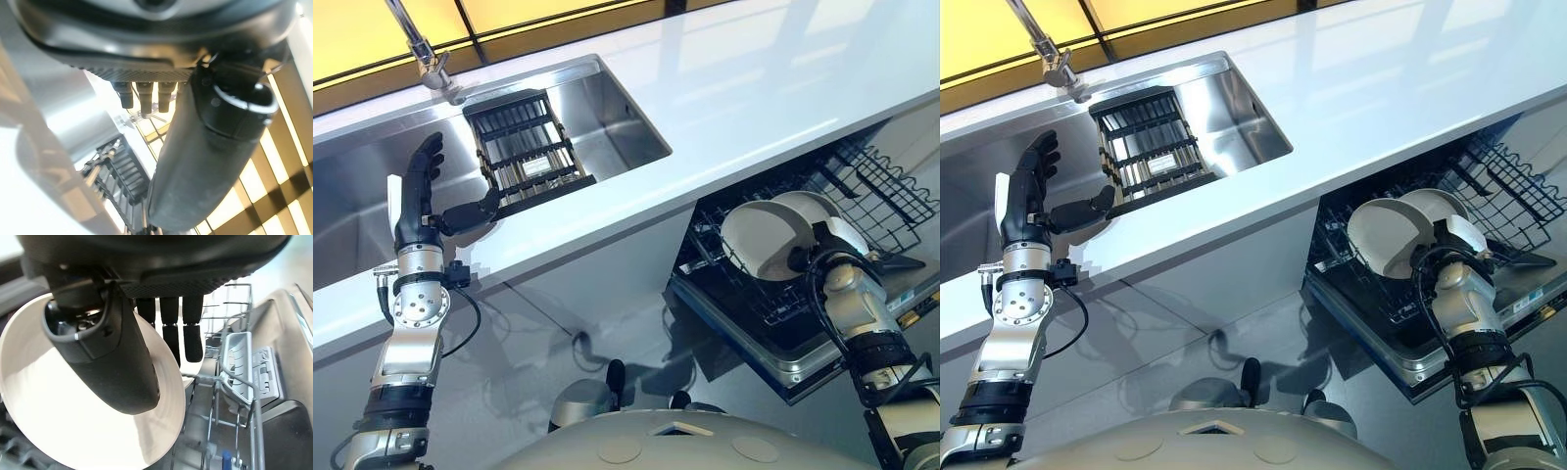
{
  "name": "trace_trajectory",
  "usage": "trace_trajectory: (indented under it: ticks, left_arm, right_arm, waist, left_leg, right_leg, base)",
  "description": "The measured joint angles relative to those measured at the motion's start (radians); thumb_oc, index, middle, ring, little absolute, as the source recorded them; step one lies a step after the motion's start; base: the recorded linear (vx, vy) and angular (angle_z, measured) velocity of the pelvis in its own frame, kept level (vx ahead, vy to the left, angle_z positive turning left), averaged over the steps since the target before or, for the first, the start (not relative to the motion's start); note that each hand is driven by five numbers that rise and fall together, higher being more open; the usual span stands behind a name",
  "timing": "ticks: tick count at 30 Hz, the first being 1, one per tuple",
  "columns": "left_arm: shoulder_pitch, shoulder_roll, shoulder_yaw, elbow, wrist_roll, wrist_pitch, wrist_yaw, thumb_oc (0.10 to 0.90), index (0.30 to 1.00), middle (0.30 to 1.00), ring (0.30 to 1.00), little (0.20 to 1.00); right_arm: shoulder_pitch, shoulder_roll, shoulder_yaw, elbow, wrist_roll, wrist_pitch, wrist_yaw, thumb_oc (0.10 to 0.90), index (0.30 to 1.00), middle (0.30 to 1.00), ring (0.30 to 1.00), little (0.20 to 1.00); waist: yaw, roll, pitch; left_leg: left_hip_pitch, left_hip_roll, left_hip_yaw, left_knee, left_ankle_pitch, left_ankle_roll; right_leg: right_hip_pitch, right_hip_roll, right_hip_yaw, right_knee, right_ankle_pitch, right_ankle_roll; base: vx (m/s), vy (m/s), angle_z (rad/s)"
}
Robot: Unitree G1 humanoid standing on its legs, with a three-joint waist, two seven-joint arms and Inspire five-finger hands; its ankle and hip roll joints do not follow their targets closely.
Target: Pick up plates and place into dishwasher.
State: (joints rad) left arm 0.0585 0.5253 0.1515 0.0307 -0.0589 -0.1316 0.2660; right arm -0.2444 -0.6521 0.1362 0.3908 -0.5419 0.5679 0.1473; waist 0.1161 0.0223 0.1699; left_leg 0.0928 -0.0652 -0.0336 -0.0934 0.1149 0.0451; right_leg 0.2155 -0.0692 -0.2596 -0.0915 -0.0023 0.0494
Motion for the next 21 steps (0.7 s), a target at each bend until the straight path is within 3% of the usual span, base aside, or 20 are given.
trace_trajectory:
  ticks: [4, 7, 9, 10, 11, 16, 21]
  left_arm:
    - [0.000, 0.025, 0.000, 0.000, -0.002, 0.004, -0.012, 0.800, 0.900, 0.900, 0.900, 0.900]
    - [-0.011, 0.043, -0.005, 0.001, -0.011, 0.004, -0.022, 0.800, 0.900, 0.900, 0.900, 0.900]
    - [-0.030, 0.043, -0.012, 0.008, -0.020, 0.004, -0.022, 0.800, 0.900, 0.900, 0.900, 0.900]
    - [-0.041, 0.044, -0.023, 0.017, -0.020, 0.004, -0.022, 0.800, 0.900, 0.900, 0.900, 0.900]
    - [-0.041, 0.044, -0.028, 0.019, -0.021, 0.004, -0.022, 0.800, 0.900, 0.900, 0.900, 0.900]
    - [-0.047, 0.044, -0.031, 0.019, -0.022, 0.004, -0.027, 0.800, 0.900, 0.900, 0.900, 0.900]
    - [-0.053, 0.044, -0.032, 0.019, -0.021, -0.001, -0.030, 0.800, 0.900, 0.900, 0.900, 0.900]
  right_arm:
    - [-0.059, -0.016, 0.055, 0.005, -0.110, 0.050, 0.170, 0.100, 0.300, 0.300, 0.300, 0.200]
    - [-0.092, -0.017, 0.085, 0.014, -0.157, 0.067, 0.235, 0.100, 0.300, 0.300, 0.300, 0.200]
    - [-0.125, -0.017, 0.116, 0.032, -0.181, 0.091, 0.278, 0.215, 0.399, 0.399, 0.399, 0.315]
    - [-0.140, -0.017, 0.128, 0.039, -0.195, 0.098, 0.302, 0.380, 0.540, 0.540, 0.540, 0.480]
    - [-0.152, -0.018, 0.146, 0.041, -0.198, 0.107, 0.312, 0.800, 0.900, 0.900, 0.900, 0.900]
    - [-0.163, -0.010, 0.156, 0.023, -0.074, 0.110, 0.312, 0.800, 0.900, 0.900, 0.900, 0.900]
    - [-0.146, 0.040, 0.148, -0.068, 0.177, 0.093, 0.107, 0.800, 0.900, 0.900, 0.900, 0.900]
  waist:
    - [0.008, -0.024, 0.014]
    - [0.009, -0.041, 0.020]
    - [0.015, -0.046, 0.021]
    - [0.018, -0.047, 0.021]
    - [0.019, -0.048, 0.022]
    - [0.023, -0.052, 0.025]
    - [0.020, -0.056, 0.030]
  left_leg:
    - [0.000, -0.001, -0.006, 0.002, 0.001, 0.001]
    - [0.000, -0.002, -0.008, 0.004, 0.003, 0.003]
    - [0.000, -0.004, -0.012, 0.004, 0.002, 0.003]
    - [0.000, -0.005, -0.015, 0.004, 0.002, 0.003]
    - [0.000, -0.005, -0.015, 0.004, 0.002, 0.003]
    - [0.000, -0.005, -0.016, 0.004, 0.002, 0.003]
    - [0.000, -0.005, -0.015, 0.004, 0.002, 0.003]
  right_leg:
    - [0.001, 0.000, -0.002, 0.000, -0.001, 0.001]
    - [0.002, -0.001, -0.003, 0.000, -0.001, 0.001]
    - [0.003, -0.003, -0.004, 0.000, -0.001, 0.002]
    - [0.004, -0.003, -0.006, 0.000, -0.002, 0.003]
    - [0.005, -0.003, -0.008, 0.000, -0.002, 0.003]
    - [0.006, -0.003, -0.011, 0.000, -0.002, 0.003]
    - [0.004, -0.003, -0.008, 0.000, -0.003, 0.004]
  base:
    - [0.00, 0.001, 0.01]
    - [0.00, -0.001, 0.01]
    - [0.01, -0.012, 0.04]
    - [0.01, -0.019, 0.04]
    - [0.01, -0.022, 0.05]
    - [0.00, -0.004, 0.01]
    - [0.00, 0.000, 0.00]
